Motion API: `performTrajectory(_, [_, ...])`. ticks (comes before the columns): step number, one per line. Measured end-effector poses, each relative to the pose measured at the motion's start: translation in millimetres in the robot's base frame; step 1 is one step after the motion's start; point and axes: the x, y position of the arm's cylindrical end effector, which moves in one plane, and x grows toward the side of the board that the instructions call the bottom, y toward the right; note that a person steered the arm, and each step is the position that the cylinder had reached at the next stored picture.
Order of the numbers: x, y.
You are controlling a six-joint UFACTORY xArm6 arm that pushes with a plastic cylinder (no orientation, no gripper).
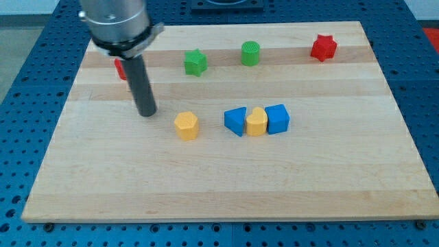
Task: Move the yellow hexagon towards the center
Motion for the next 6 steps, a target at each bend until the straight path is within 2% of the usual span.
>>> performTrajectory(2, [57, 11])
performTrajectory(5, [47, 84])
performTrajectory(6, [48, 90])
